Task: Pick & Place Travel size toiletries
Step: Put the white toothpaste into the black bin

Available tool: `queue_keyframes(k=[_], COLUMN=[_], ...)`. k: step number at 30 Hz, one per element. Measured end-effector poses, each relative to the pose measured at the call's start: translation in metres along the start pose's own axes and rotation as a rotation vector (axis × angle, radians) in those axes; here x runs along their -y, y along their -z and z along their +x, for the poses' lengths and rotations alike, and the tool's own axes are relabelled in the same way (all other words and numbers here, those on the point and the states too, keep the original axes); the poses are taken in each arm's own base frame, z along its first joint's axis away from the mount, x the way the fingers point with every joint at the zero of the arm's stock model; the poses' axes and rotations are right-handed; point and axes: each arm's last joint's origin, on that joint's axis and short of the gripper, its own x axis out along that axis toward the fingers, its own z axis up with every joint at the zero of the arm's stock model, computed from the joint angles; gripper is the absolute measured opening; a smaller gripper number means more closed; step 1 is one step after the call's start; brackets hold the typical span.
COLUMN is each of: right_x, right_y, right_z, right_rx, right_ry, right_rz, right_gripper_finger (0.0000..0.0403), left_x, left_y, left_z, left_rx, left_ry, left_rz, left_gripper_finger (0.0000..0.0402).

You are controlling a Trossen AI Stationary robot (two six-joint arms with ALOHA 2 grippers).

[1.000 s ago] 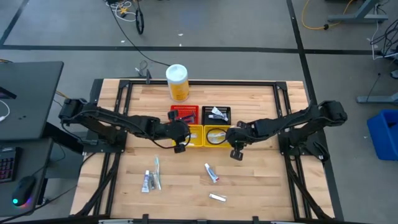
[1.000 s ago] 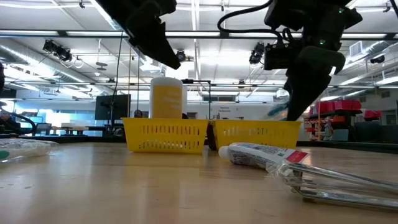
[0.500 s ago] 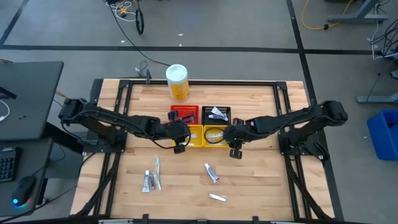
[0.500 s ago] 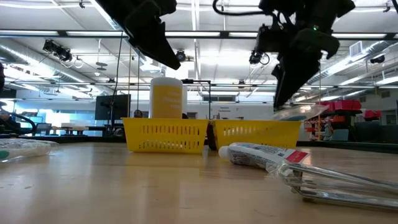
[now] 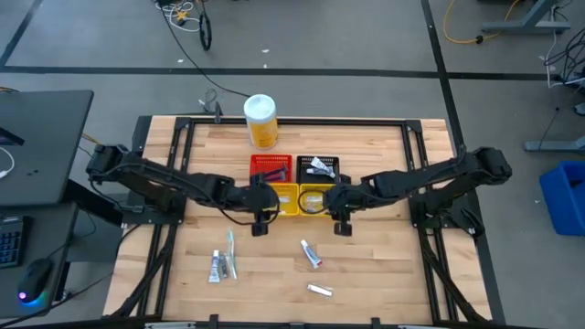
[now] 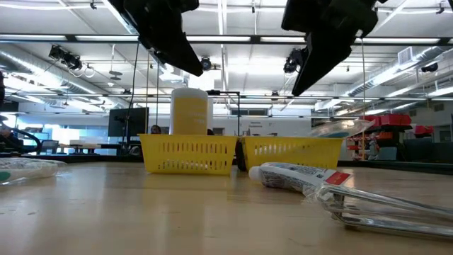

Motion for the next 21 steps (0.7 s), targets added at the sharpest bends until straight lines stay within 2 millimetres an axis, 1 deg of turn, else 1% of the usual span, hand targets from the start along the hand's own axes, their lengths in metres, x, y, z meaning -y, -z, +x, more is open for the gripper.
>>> queue_keyframes(k=[4,9,15,21], right_x=[-0.011,-0.025,-0.041,-0.063], right_y=[-0.001,-0.003,-0.004,-0.006], right_z=[-0.001,-0.002,-0.005,0.0], right_rx=[0.025,0.065,0.103,0.136], right_ry=[-0.055,-0.112,-0.155,-0.218], right_rz=[-0.024,-0.038,0.007,0.116], right_gripper_finger=[0.0135,0.0163,0.0194,0.0206], left_x=[0.009,0.02,0.035,0.053], left_y=[0.001,0.003,0.005,0.009], left_z=[-0.003,-0.006,-0.011,-0.016], left_rx=[0.004,0.008,0.011,0.021], left_ry=[0.026,0.057,0.099,0.148], left_rz=[-0.008,-0.016,-0.022,0.009], left_gripper_finger=[0.0144,0.0144,0.0144,0.0144])
